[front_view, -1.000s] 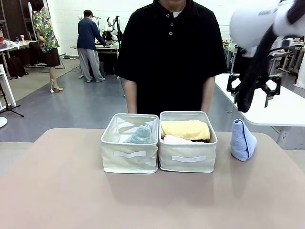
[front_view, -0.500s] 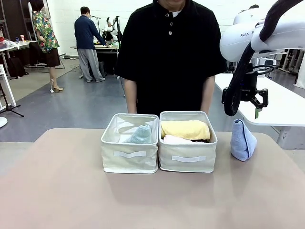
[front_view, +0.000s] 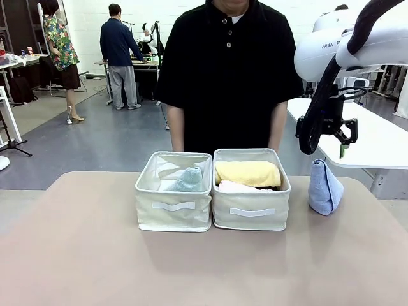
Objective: Sort the towels based on their folding style.
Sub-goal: Pick up another triangle-folded towel from the table and place it in the left Fabric basket.
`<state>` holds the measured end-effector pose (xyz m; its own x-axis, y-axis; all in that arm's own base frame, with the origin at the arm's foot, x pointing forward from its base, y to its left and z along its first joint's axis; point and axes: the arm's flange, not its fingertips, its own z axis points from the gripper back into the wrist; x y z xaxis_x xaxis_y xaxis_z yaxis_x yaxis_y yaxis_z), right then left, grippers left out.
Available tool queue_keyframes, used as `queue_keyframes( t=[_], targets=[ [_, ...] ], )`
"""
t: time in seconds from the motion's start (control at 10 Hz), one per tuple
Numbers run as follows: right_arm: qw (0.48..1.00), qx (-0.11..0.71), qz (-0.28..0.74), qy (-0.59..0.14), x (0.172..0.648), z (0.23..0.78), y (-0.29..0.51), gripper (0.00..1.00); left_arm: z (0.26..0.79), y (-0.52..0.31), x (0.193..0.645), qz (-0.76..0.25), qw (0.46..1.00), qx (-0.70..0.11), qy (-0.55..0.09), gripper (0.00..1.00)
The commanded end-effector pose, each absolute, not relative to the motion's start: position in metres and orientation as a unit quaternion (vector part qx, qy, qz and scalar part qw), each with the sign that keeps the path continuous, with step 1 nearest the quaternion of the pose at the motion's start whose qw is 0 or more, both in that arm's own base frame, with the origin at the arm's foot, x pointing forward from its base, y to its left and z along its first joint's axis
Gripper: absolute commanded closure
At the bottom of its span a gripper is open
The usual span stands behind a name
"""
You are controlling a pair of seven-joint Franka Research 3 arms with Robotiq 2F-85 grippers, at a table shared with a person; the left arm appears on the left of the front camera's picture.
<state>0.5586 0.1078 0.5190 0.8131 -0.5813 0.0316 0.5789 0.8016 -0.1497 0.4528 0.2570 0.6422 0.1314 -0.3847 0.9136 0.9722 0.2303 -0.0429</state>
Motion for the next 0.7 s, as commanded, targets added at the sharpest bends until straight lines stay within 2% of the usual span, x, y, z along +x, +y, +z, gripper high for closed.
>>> queue_keyframes(
  t=[0.0, 0.6],
  targets=[
    [0.954, -0.05, -0.296, 0.02, 0.575, 0.504, 0.103, 0.0, 0.644, 0.258, 0.452, -0.512, 0.662, -0.355, -0.417, 0.0],
    [0.94, -0.05, -0.329, 0.069, 0.622, 0.466, 0.084, 0.0, 0.644, 0.258, 0.452, -0.512, 0.662, -0.355, -0.417, 0.0]
  ],
)
